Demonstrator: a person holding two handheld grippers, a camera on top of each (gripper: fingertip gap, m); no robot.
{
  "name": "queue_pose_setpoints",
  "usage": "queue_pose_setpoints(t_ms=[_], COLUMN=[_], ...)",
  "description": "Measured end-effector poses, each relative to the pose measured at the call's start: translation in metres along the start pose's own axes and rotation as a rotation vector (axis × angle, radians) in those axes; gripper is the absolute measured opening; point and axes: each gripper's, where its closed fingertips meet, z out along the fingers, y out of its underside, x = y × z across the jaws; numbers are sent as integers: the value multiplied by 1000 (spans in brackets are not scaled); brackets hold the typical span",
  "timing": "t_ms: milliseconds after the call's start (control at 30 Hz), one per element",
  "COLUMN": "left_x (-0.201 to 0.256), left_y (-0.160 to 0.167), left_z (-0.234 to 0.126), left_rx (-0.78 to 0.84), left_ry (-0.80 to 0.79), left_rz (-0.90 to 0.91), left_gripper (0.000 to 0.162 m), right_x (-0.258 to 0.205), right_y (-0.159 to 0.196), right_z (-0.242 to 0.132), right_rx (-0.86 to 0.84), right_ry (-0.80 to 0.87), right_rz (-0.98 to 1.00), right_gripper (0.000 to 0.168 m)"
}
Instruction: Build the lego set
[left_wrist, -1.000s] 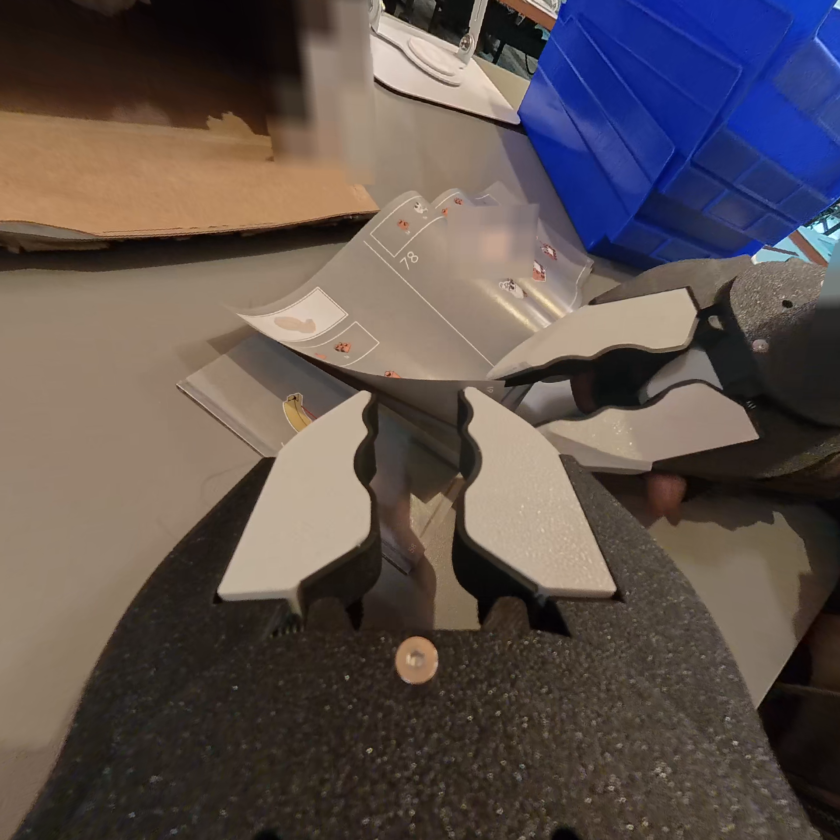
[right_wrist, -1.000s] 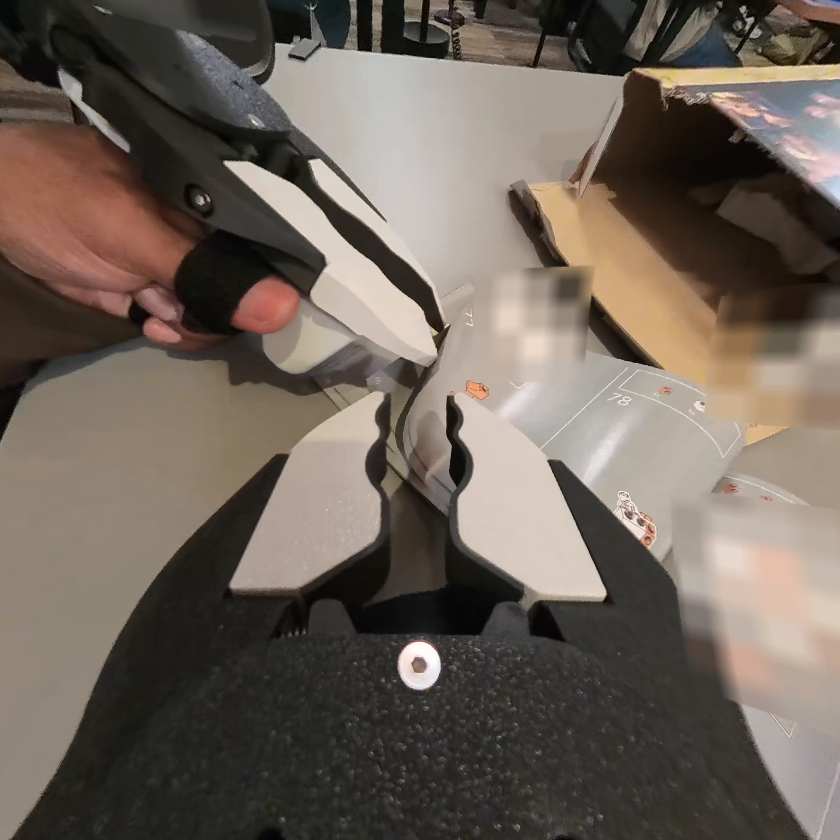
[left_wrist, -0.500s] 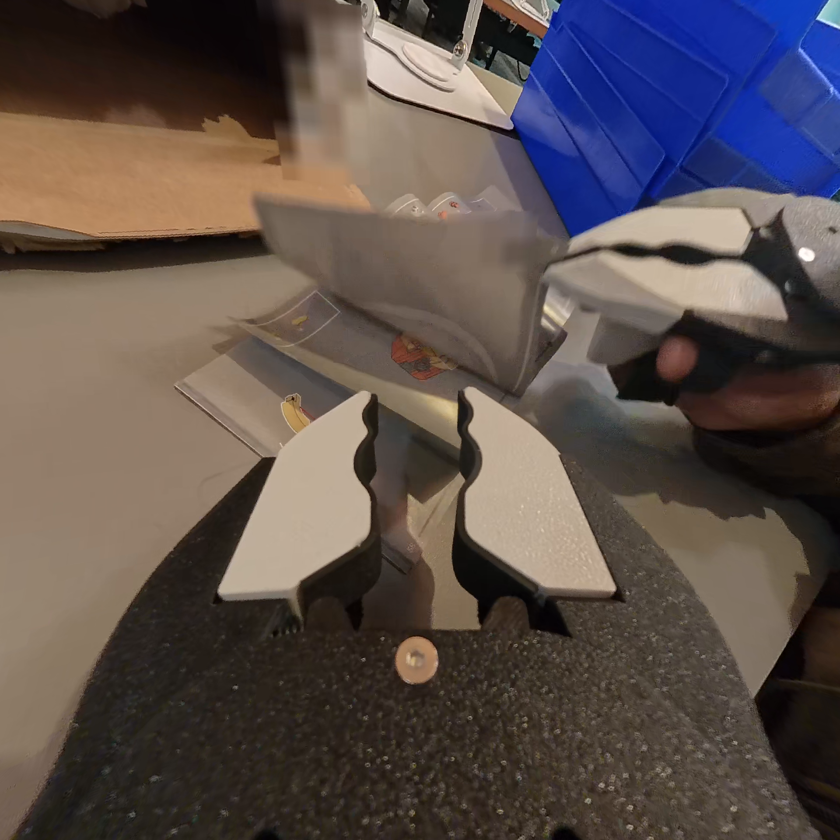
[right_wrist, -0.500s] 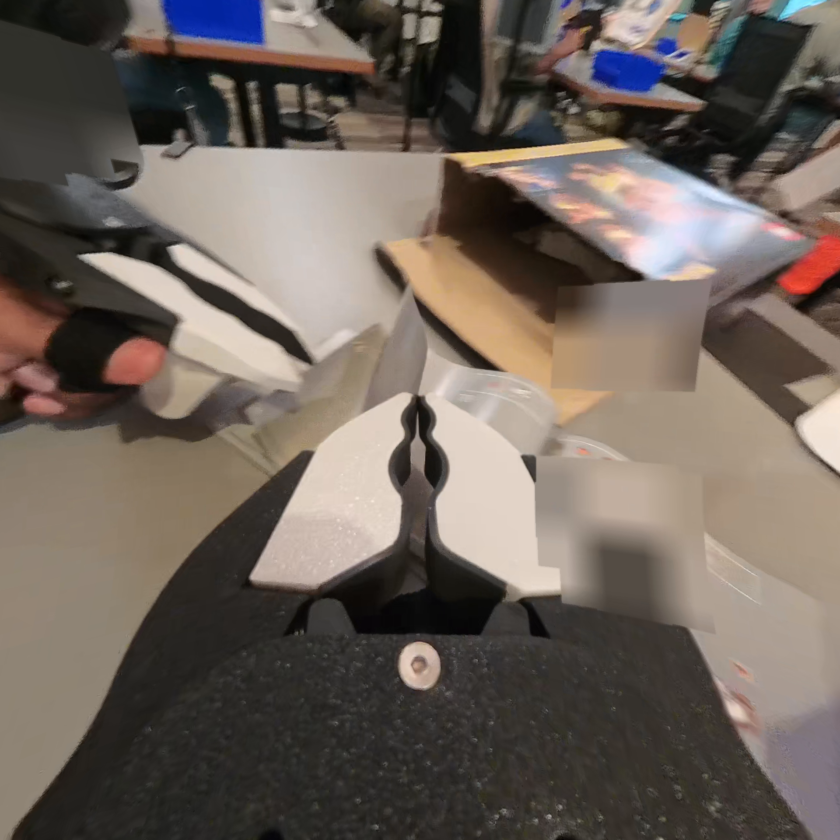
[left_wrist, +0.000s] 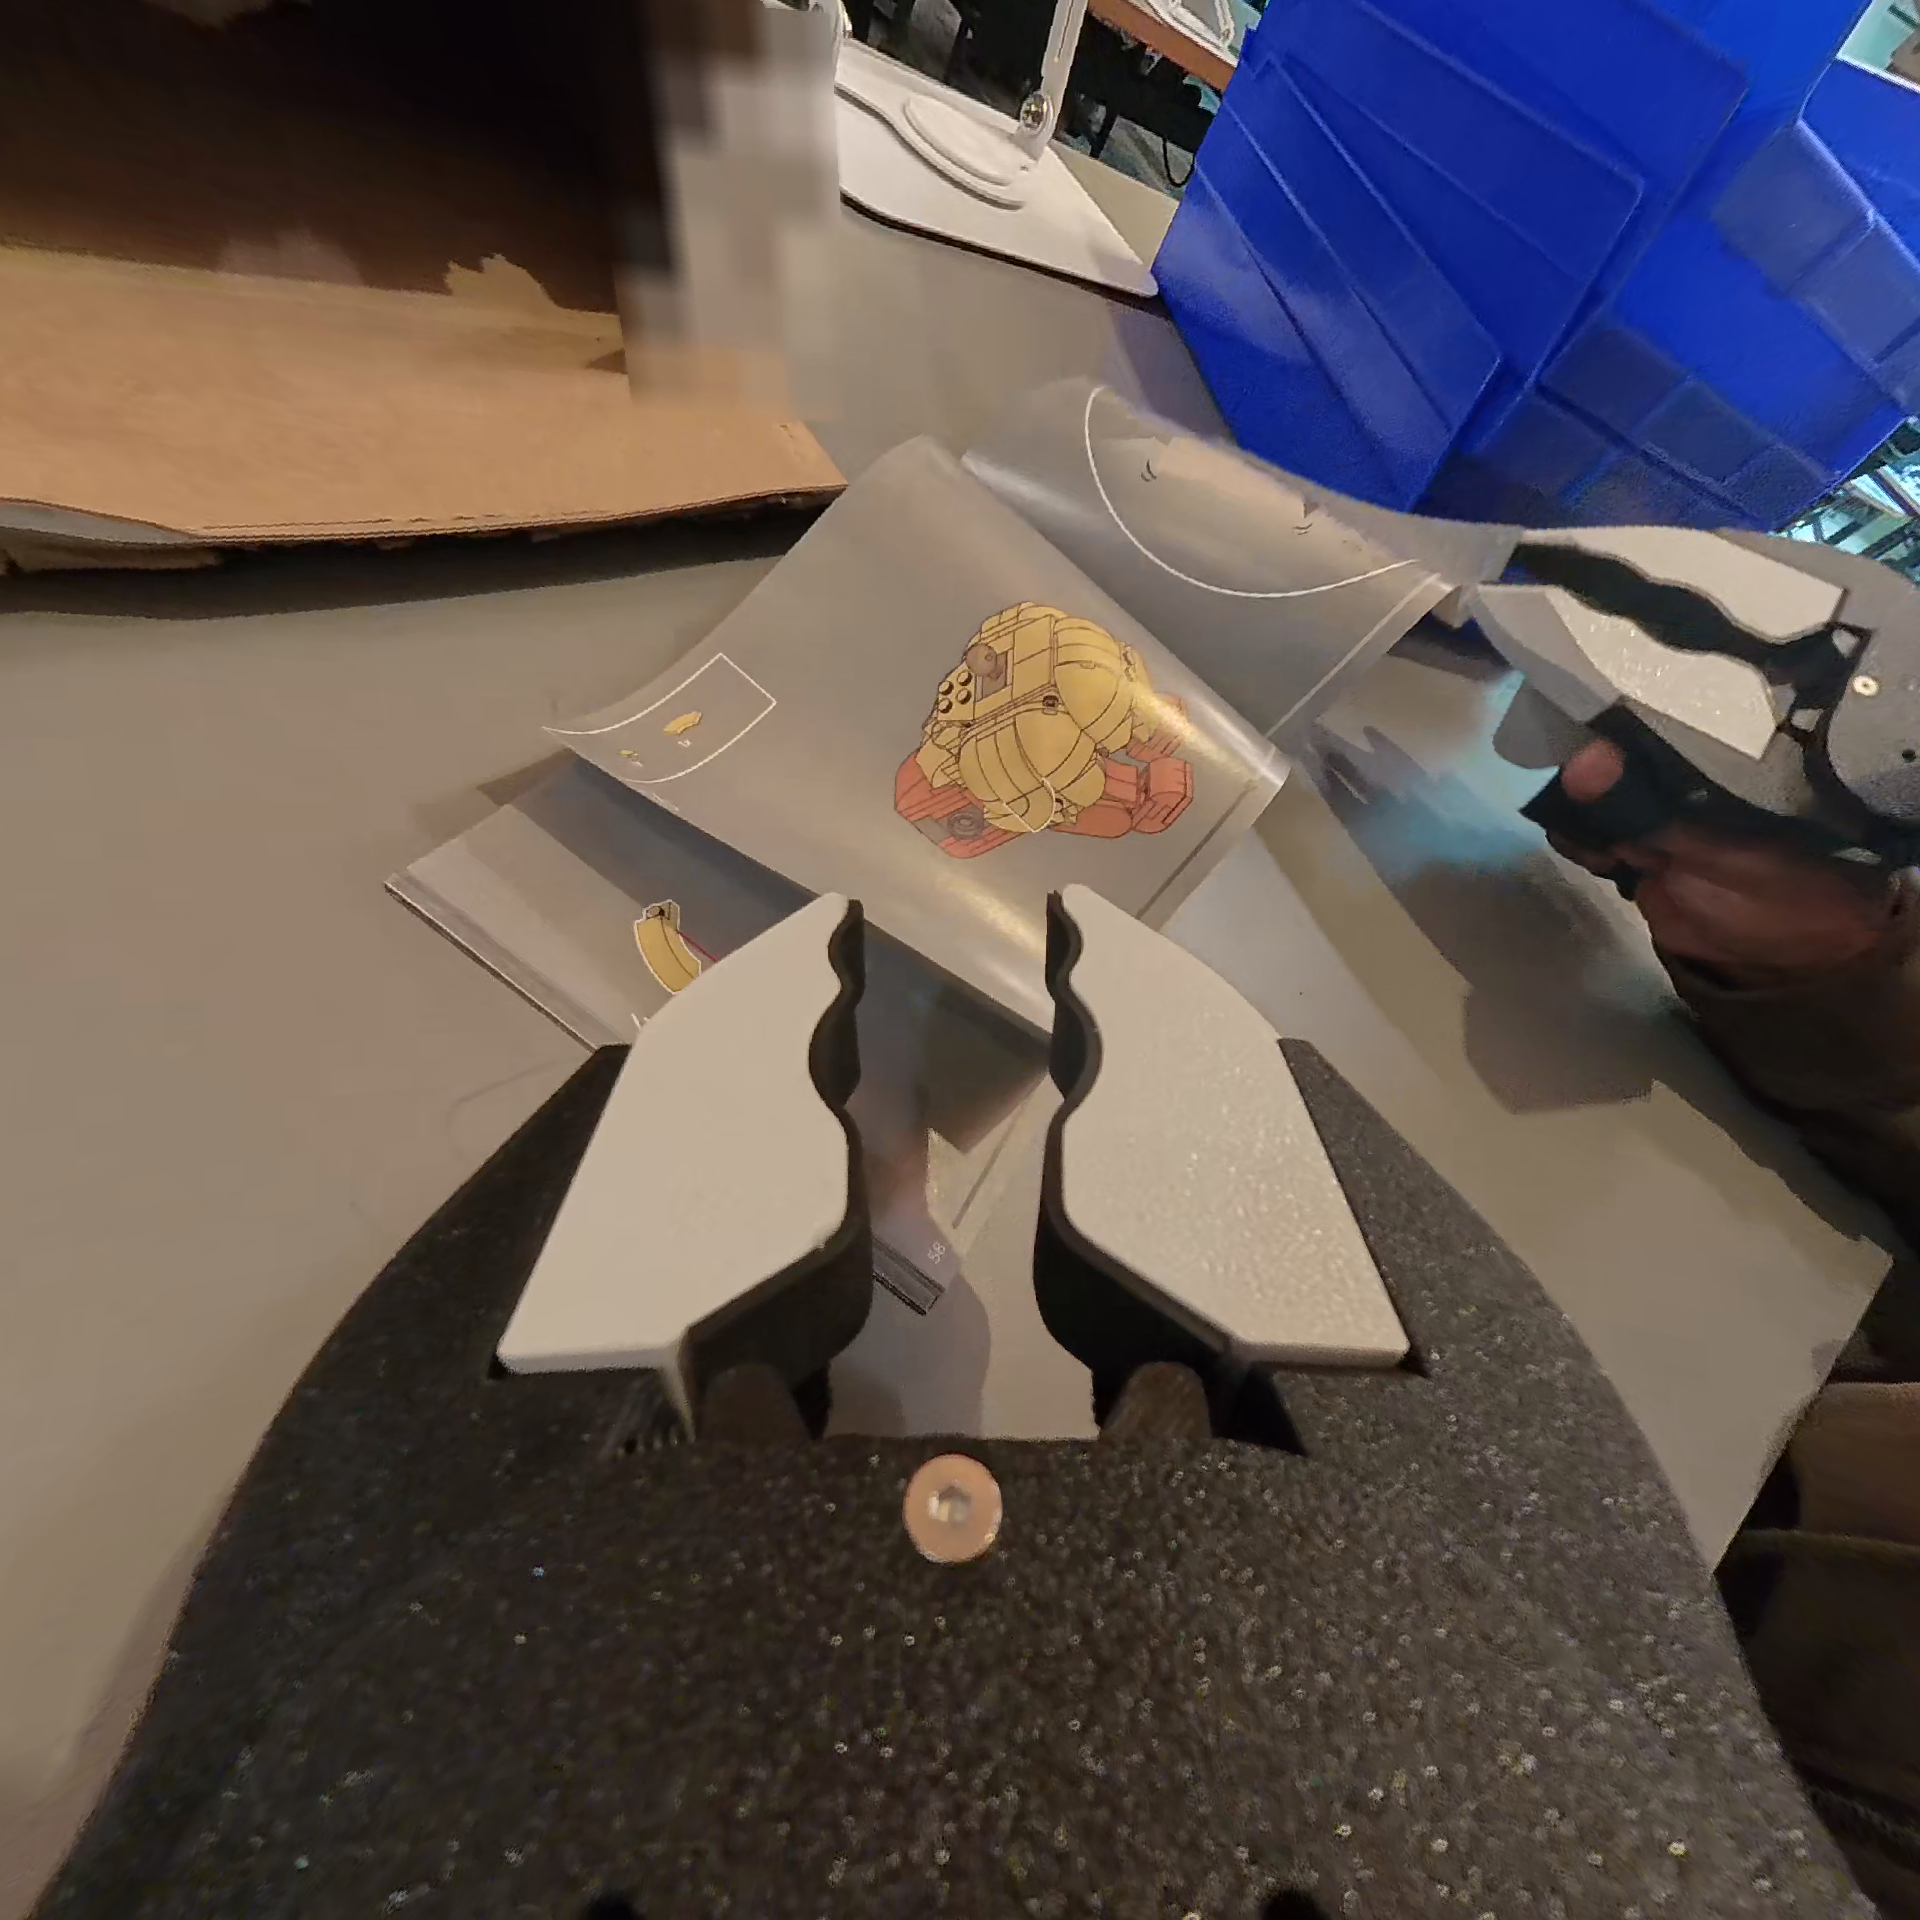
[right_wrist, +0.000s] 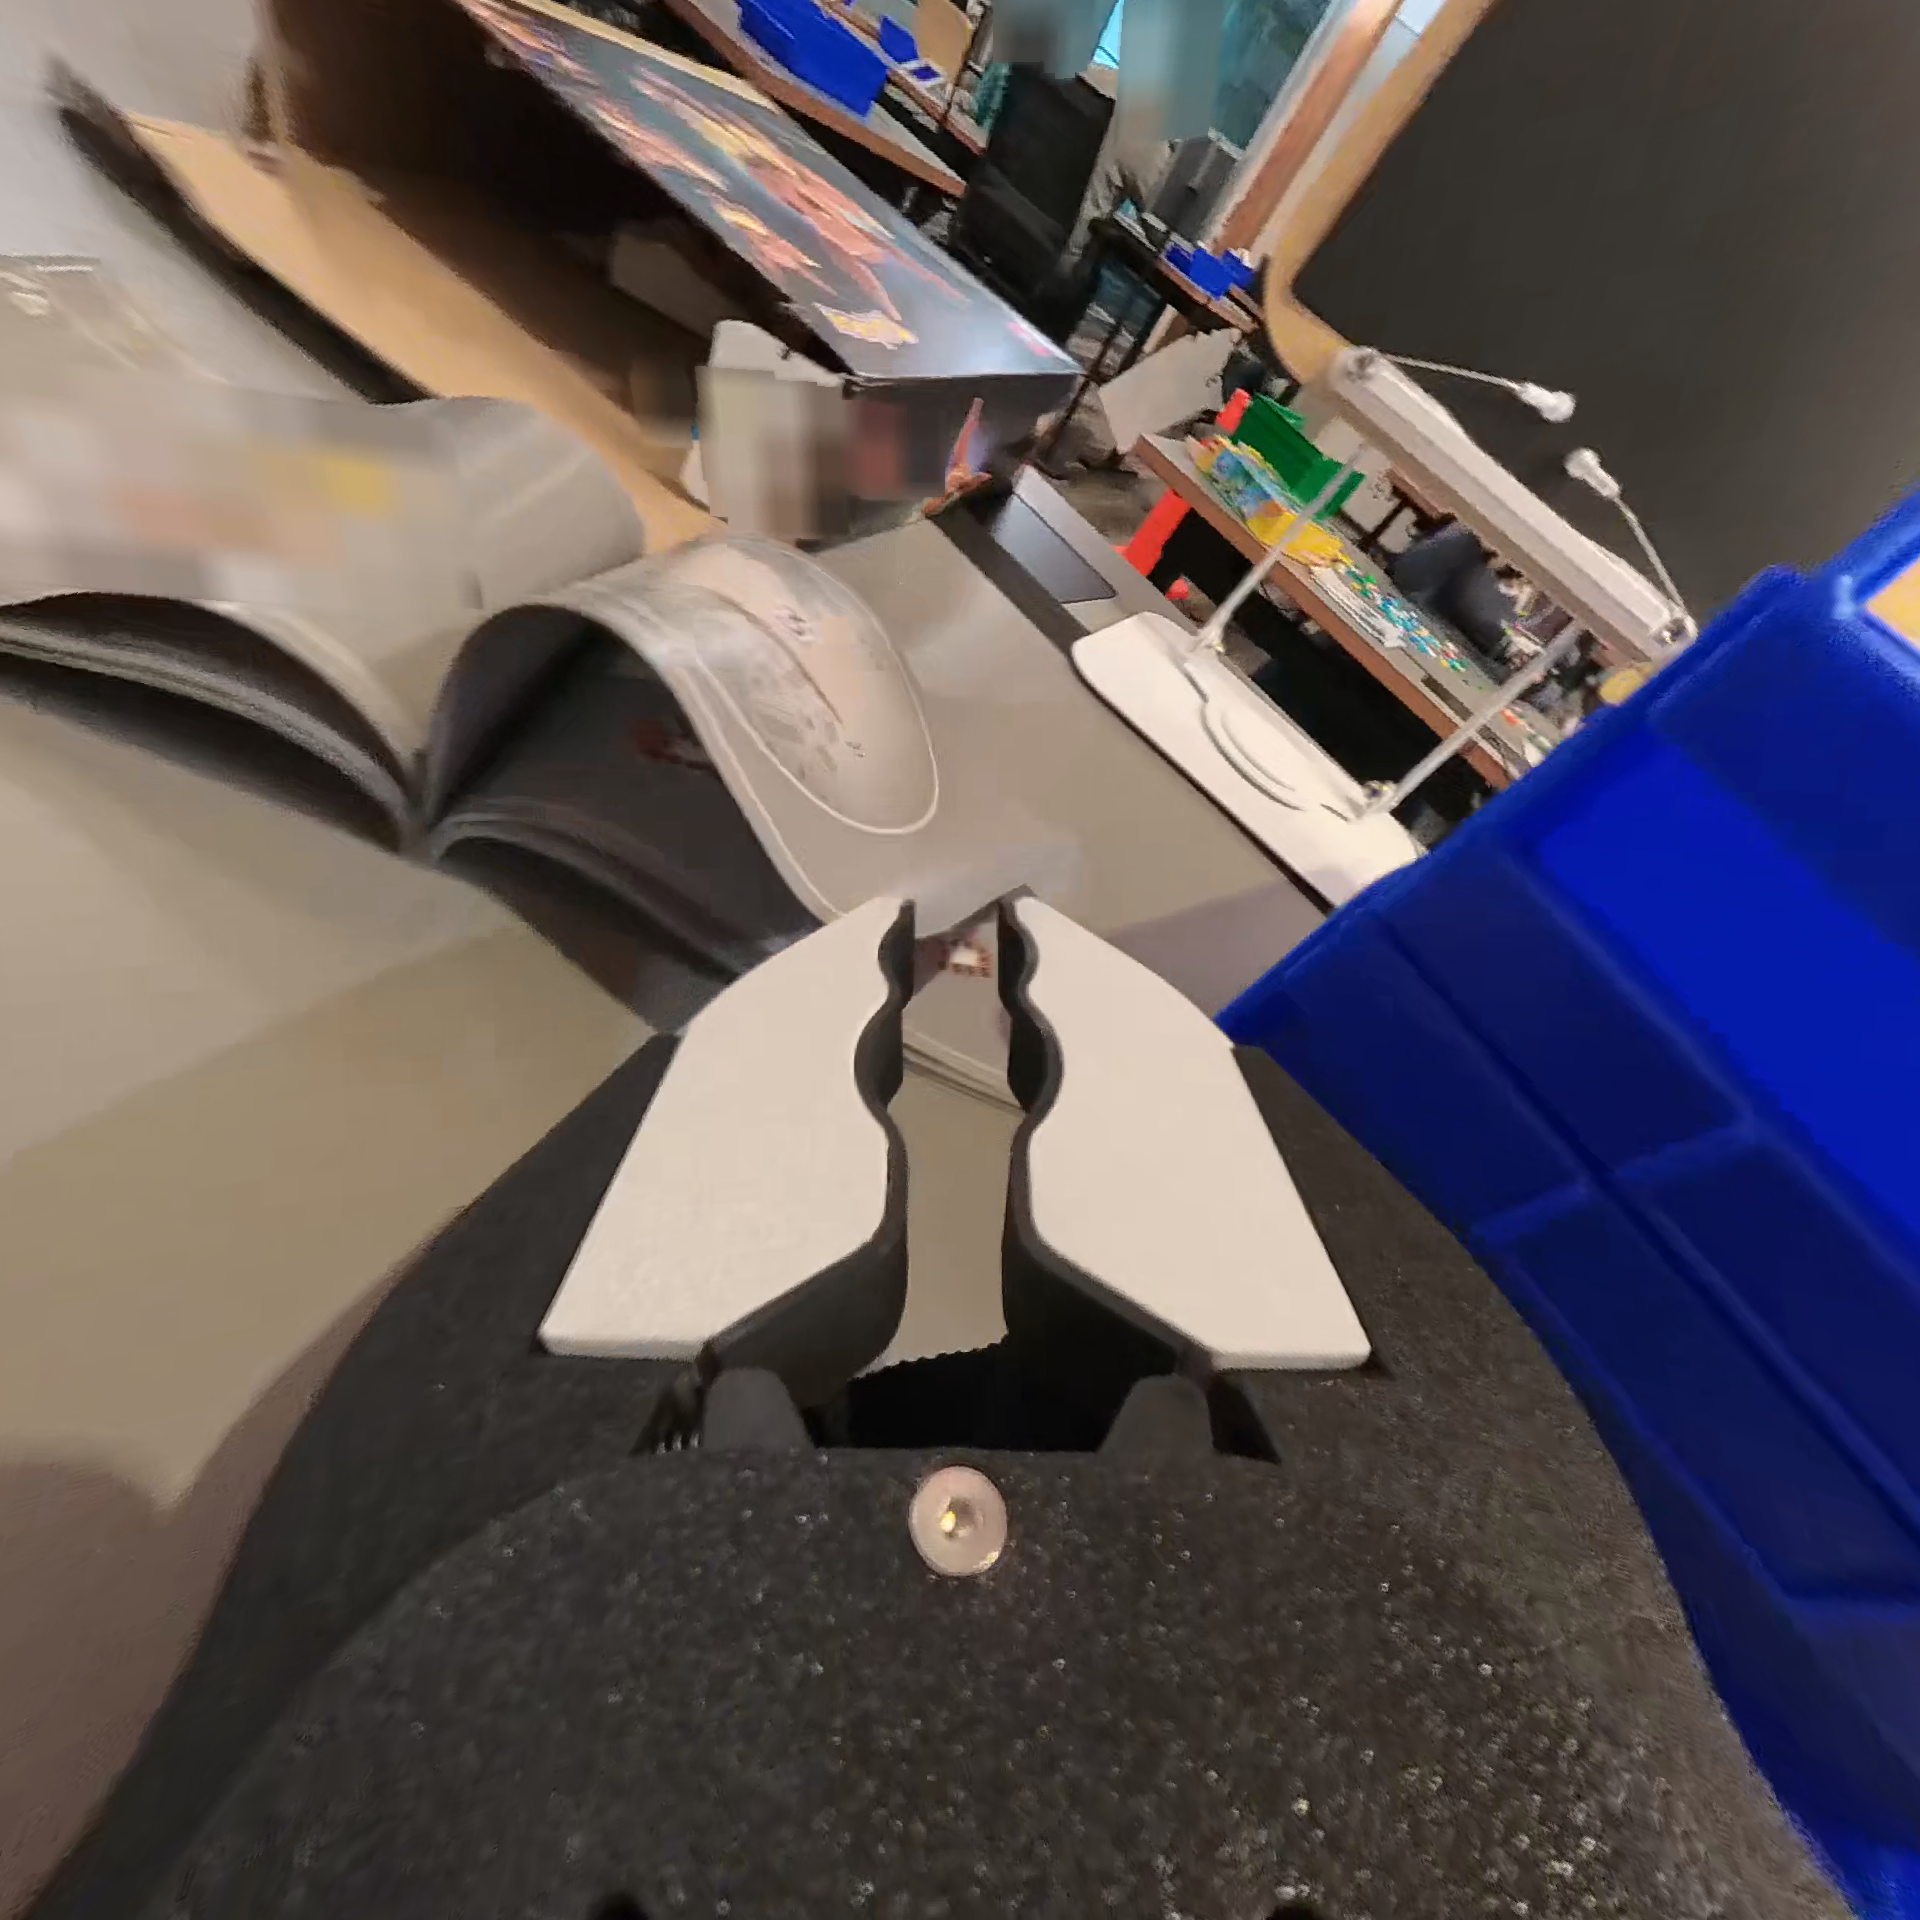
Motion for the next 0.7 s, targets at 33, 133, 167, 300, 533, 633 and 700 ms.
queue_pose_setpoints(t_ms=[33,133,167,300,533,633,700], left_x=[0,0,0,-1,-1,0,0], left_y=[0,0,0,0,1,0,0], left_z=[0,0,0,1,1,1,1], left_rx=[-1,-1,-1,-2,-4,-3,-3], left_ry=[-2,-9,-10,-12,-6,-5,-4], left_rz=[2,6,7,7,5,4,4], left_gripper=[33,33,33,33,33,33,33], right_x=[-7,-20,-22,-18,-3,-3,-4], right_y=[-2,-9,-9,-4,9,10,9], right_z=[-1,-1,-1,0,4,4,4], right_rx=[6,25,23,4,-26,-28,-27], right_ry=[-16,-36,-36,-37,-27,-27,-28], right_rz=[-26,-107,-121,-107,-37,-39,-43], right_gripper=[15,15,15,15,15,15,15])
